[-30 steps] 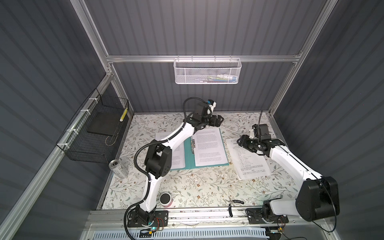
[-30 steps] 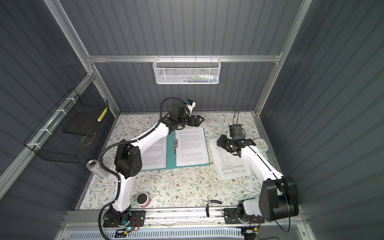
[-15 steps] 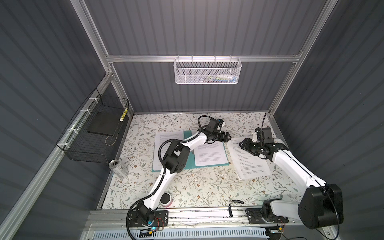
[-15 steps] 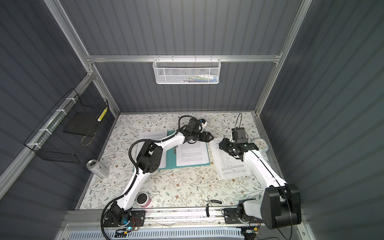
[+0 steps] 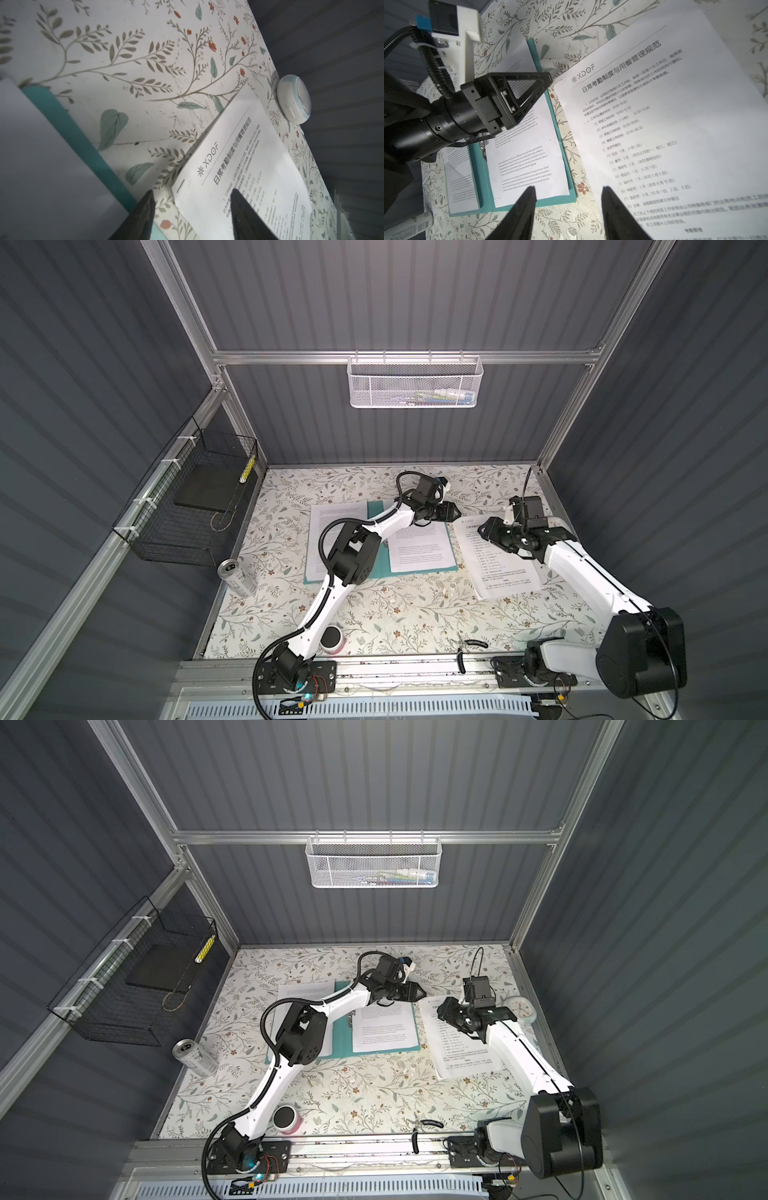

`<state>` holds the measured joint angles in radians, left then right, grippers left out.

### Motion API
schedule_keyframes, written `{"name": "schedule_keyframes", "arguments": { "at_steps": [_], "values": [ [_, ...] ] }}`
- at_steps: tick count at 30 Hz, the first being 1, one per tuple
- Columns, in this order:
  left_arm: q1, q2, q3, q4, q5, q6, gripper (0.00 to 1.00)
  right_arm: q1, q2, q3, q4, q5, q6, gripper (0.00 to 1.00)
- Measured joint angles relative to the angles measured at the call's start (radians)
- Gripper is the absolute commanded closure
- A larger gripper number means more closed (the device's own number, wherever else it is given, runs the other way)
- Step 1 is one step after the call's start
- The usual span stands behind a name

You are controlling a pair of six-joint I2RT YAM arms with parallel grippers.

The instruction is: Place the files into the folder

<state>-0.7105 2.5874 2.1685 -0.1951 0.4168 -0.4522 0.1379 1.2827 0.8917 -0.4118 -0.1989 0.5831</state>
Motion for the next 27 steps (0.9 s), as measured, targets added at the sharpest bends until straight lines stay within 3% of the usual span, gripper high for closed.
{"name": "schedule_keyframes", "arguments": {
  "at_steps": [2,9,12,14,18,21,23,27],
  "values": [
    [-0.004,0.015,0.018,-0.006,0.004,-0.007,0.53,0.0,0.0,0.0,0.001,0.0,0.0,0.46],
    [-0.011,0.049,0.06,-0.031,-0.005,-0.01,0.57,0.0,0.0,-0.006,0.008,0.0,0.0,0.46],
    [-0.011,0.071,0.089,-0.043,-0.004,-0.016,0.67,0.0,0.0,-0.016,0.011,0.0,-0.001,0.46],
    [-0.014,0.081,0.097,-0.044,0.0,-0.024,0.68,-0.001,0.0,-0.021,0.013,-0.002,-0.001,0.46],
    [-0.016,0.084,0.103,-0.047,0.0,-0.028,0.66,-0.003,0.0,-0.022,0.016,-0.005,-0.001,0.46],
    [-0.02,0.084,0.103,-0.04,0.0,-0.035,0.48,-0.006,0.0,-0.025,0.028,-0.01,-0.001,0.46],
    [-0.023,0.083,0.106,-0.031,-0.007,-0.033,0.45,-0.008,0.0,-0.029,0.037,-0.012,-0.001,0.46],
    [-0.024,0.083,0.107,-0.031,-0.018,-0.029,0.59,-0.01,0.0,-0.033,0.046,-0.013,-0.001,0.46]
  ]
}}
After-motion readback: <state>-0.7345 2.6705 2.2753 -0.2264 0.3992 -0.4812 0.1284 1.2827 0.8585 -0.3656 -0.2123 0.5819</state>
